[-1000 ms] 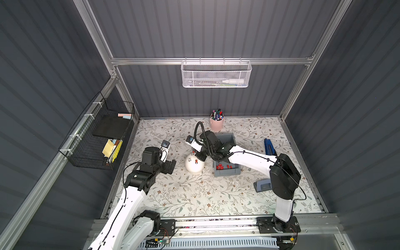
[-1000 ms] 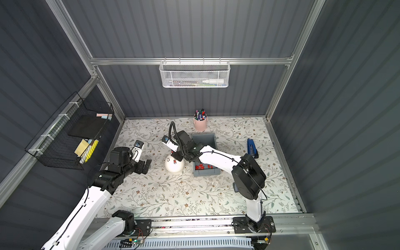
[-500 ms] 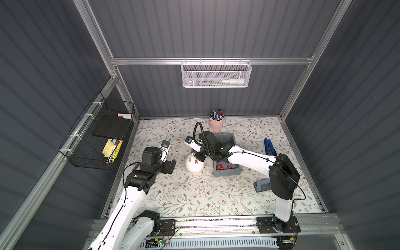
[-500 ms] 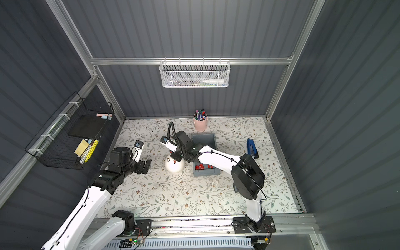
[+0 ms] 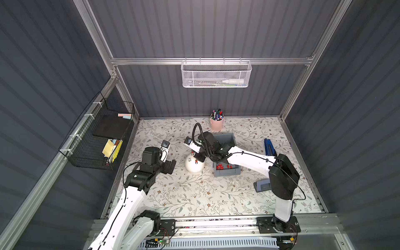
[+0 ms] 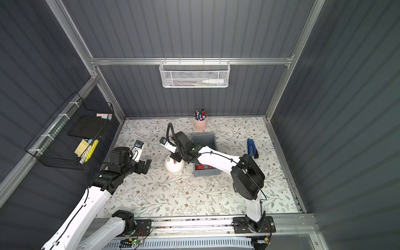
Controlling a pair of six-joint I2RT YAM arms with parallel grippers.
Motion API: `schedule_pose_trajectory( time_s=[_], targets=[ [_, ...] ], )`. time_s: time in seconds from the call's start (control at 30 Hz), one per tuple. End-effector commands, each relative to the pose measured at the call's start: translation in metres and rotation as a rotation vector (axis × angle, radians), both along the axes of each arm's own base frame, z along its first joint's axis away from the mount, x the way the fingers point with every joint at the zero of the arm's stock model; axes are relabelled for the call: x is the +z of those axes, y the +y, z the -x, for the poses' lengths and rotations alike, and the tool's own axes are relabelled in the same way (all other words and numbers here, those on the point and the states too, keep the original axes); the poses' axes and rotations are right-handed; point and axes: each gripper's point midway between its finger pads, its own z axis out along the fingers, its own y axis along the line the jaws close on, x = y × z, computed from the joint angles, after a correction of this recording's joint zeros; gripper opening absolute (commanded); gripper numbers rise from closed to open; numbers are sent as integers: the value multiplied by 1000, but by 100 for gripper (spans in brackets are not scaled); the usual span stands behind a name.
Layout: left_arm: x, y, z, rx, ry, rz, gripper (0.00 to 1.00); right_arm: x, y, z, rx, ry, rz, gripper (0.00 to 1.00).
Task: Cover the protruding screws with screw protection sleeves
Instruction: Attach the screw protection sleeve to the screw.
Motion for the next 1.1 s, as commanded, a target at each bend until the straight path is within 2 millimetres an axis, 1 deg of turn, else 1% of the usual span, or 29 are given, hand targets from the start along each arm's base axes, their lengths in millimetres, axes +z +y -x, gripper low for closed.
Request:
schedule_pose_trajectory(
  time_s=[0.0, 0.23, 0.53, 0.67, 0.87, 1.07],
  targets=[
    [-7, -1, 4, 0, 32, 14, 99, -6, 3, -3, 13, -26, 32, 4],
    [-8, -2, 4, -2, 38, 20, 99, -1, 6, -3, 11, -42, 18, 4],
    [-9, -4, 4, -6, 41, 21, 100, -11, 6, 4, 34, -35, 47, 4],
    [-9, -4, 4, -8, 40, 20, 99, -11, 7, 9, 57, -40, 47, 4],
    [-9, -3, 4, -7, 38, 17, 100, -13, 7, 11, 62, -51, 60, 6],
    [-8, -4, 4, -8, 37, 17, 99, -14, 4, 8, 35, -51, 67, 12]
  ],
)
